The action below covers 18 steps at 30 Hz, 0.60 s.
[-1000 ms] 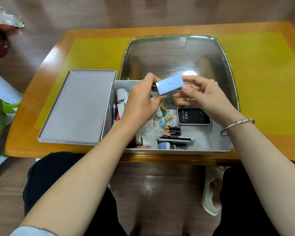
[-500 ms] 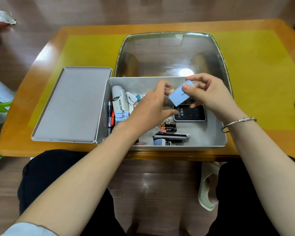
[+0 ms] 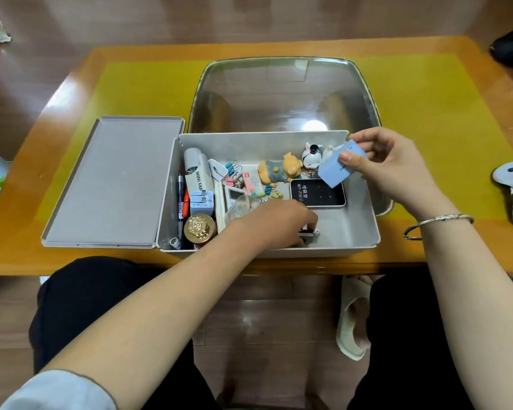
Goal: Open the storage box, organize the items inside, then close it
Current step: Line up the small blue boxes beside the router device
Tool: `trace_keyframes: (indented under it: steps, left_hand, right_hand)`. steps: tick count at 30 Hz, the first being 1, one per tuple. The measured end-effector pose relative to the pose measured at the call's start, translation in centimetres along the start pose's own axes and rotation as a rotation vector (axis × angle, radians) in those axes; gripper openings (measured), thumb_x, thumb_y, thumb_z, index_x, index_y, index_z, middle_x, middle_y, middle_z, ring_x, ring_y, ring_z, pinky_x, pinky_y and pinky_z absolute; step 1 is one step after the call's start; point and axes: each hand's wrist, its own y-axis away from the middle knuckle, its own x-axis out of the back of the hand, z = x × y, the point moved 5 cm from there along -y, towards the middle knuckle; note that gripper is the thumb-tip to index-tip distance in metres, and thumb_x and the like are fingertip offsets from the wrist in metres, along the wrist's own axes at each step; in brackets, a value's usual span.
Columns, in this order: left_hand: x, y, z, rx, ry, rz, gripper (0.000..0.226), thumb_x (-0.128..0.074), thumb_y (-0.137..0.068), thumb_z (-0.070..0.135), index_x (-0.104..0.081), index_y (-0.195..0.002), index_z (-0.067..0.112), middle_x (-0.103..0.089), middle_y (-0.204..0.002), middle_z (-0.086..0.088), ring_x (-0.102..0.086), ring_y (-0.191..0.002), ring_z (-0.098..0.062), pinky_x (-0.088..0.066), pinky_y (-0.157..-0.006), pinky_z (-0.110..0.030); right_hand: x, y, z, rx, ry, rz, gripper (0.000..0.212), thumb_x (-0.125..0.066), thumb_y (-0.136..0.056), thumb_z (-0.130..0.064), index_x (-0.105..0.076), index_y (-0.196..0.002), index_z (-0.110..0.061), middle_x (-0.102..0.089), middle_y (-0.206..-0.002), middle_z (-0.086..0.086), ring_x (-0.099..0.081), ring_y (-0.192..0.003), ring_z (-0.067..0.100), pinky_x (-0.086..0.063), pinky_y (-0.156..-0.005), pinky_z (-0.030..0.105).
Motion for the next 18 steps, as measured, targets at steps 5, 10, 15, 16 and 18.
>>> trace_keyframes:
  steps: [5, 10, 15, 16, 18]
  left_hand:
    - [2.1, 0.2, -0.5, 0.060, 0.139, 0.109, 0.019, -0.059, -0.090, 0.020, -0.057, -0.109, 0.015, -0.060, -0.105, -0.003, -0.057, -0.093, -0.021, -0.049, -0.080, -0.039]
    - [6.8, 1.7, -3.8, 0.198, 0.269, 0.442, 0.027, -0.060, -0.090, 0.018, -0.057, -0.116, 0.012, -0.063, -0.111, -0.006, -0.056, -0.101, -0.024, -0.036, -0.078, -0.025]
    - [6.6, 2.4, -6.0, 0.361, 0.144, 0.392, 0.029, -0.054, -0.094, 0.018, -0.053, -0.123, 0.015, -0.054, -0.117, -0.011, -0.052, -0.107, -0.031, -0.042, -0.087, -0.038]
    - [6.1, 2.3, -6.1, 0.377, 0.125, 0.345, 0.029, -0.054, -0.094, 0.018, -0.054, -0.122, 0.016, -0.052, -0.116, -0.012, -0.052, -0.105, -0.032, -0.043, -0.086, -0.038]
    - [5.6, 2.3, -6.1, 0.392, 0.078, 0.279, 0.029, -0.057, -0.092, 0.020, -0.056, -0.121, 0.016, -0.051, -0.115, -0.012, -0.053, -0.103, -0.033, -0.042, -0.083, -0.037]
  right_hand:
    - [-0.2, 0.1, -0.2, 0.009, 0.007, -0.055, 0.032, -0.070, -0.081, -0.013, -0.059, -0.109, -0.002, -0.063, -0.084, 0.001, -0.055, -0.061, -0.006, -0.047, -0.060, 0.010]
    - [0.0, 0.0, 0.1, 0.009, 0.012, -0.075, 0.032, -0.071, -0.081, -0.018, -0.060, -0.109, -0.005, -0.064, -0.083, -0.002, -0.055, -0.061, -0.006, -0.048, -0.060, 0.010]
    - [-0.5, 0.0, 0.5, -0.003, 0.021, -0.129, 0.030, -0.073, -0.079, -0.021, -0.062, -0.104, -0.010, -0.064, -0.082, -0.002, -0.052, -0.070, 0.007, -0.048, -0.067, 0.018]
    - [-0.5, 0.0, 0.6, -0.003, 0.023, -0.131, 0.030, -0.073, -0.078, -0.023, -0.062, -0.103, -0.012, -0.064, -0.081, -0.003, -0.051, -0.070, 0.007, -0.047, -0.067, 0.018]
    - [-0.6, 0.1, 0.5, -0.006, 0.024, -0.137, 0.034, -0.074, -0.073, -0.033, -0.062, -0.101, -0.016, -0.064, -0.081, -0.004, -0.052, -0.068, 0.004, -0.048, -0.065, 0.016]
